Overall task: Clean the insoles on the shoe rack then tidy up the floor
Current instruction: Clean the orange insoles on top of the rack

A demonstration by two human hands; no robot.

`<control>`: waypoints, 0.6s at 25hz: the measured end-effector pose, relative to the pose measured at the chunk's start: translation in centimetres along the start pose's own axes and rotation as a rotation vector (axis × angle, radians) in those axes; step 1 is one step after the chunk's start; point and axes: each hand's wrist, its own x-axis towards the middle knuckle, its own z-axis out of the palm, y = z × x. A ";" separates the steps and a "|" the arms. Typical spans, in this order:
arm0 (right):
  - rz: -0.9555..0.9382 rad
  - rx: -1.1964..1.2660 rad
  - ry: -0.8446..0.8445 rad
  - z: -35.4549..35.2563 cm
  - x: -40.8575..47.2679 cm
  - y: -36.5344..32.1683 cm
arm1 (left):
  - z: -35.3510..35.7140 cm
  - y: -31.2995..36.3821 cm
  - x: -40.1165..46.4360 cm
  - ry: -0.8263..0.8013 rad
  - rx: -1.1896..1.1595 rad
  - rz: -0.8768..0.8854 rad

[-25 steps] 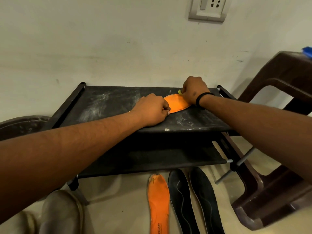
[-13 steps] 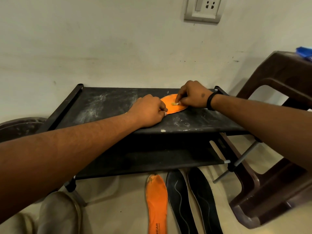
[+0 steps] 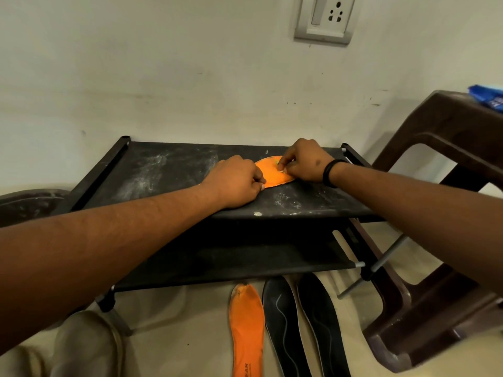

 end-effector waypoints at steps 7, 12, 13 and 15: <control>-0.029 0.083 -0.106 -3.2 0.1 -0.2 | -0.3 0.3 -0.1 -0.028 0.057 0.002; 0.139 0.030 0.140 -1.5 1.8 1.1 | -0.7 0.6 -0.1 -0.054 0.083 0.007; 0.139 -0.013 0.115 -0.6 2.0 1.3 | -0.8 0.6 -0.2 -0.062 0.084 0.009; 0.139 -0.065 0.082 0.4 2.1 1.5 | -0.8 0.8 -0.2 -0.096 0.088 0.003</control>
